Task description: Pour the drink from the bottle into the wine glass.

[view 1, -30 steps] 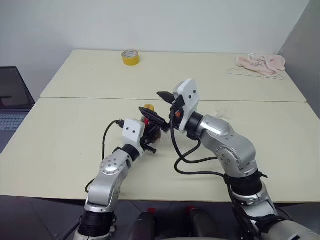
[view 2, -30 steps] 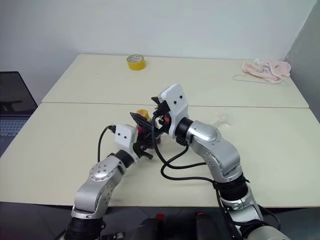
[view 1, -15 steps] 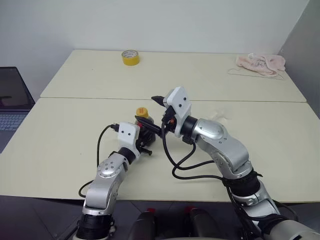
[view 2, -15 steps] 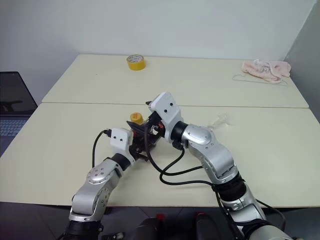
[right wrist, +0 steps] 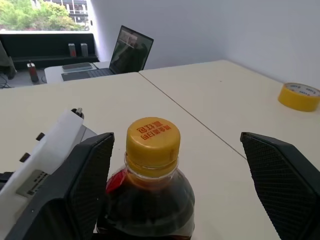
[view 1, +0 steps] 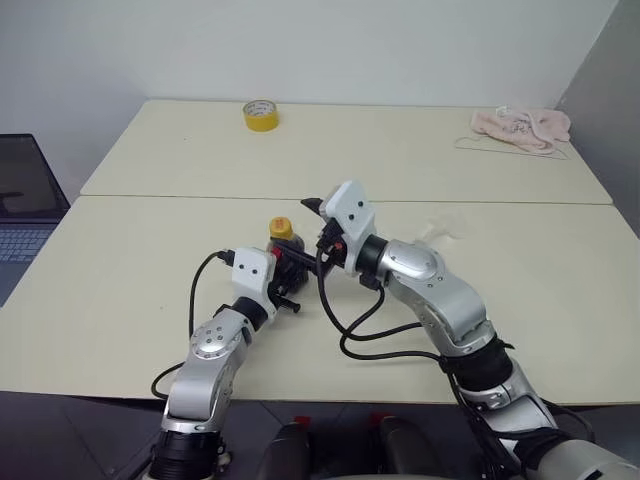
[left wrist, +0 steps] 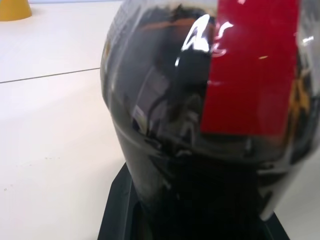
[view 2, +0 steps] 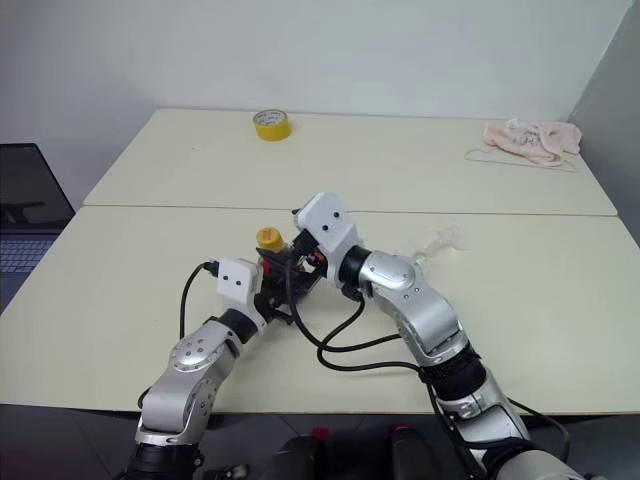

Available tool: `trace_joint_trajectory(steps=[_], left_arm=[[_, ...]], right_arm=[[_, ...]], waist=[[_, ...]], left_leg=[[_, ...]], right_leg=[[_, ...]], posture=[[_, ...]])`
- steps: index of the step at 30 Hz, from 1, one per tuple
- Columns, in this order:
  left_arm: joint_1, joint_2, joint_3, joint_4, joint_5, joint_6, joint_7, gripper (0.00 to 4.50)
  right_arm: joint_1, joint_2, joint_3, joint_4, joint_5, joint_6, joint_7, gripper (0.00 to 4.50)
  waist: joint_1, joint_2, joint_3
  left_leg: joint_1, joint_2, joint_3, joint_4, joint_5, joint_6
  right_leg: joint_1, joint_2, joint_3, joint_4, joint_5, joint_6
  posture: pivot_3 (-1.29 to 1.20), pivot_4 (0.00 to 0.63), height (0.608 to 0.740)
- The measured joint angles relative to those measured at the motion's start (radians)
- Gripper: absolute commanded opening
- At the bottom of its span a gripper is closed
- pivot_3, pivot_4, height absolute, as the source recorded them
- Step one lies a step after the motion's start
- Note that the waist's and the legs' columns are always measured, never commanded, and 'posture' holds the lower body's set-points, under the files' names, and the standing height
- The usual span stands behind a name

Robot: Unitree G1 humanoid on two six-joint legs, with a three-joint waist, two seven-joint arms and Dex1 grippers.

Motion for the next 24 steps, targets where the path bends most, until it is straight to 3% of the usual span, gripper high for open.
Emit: trace_joint_trajectory(steps=[13, 24], left_arm=[[-0.001, 0.003, -0.002, 0.001, 0.003, -0.001, -0.003, 0.76], [-0.002, 0.008, 0.004, 0.003, 0.003, -0.003, -0.005, 0.75]], right_arm=[[-0.011, -0.006, -0.04, 0.012, 0.01, 0.007, 0.022, 4.32], [0.001, -0.075, -0.064, -0.003, -0.007, 0.023, 0.016, 4.32]], waist=[[0.0, 0.0, 0.0], [0.0, 0.0, 0.0]], left_leg=[[0.0, 0.0, 0.0, 0.0, 0.0, 0.0], [0.0, 0.0, 0.0, 0.0, 0.0, 0.0]], right_leg=[[0.0, 0.0, 0.0, 0.0, 0.0, 0.0], [0.0, 0.0, 0.0, 0.0, 0.0, 0.0]], posture=[[0.0, 0.15, 0.74], [0.0, 0.15, 0.74]])
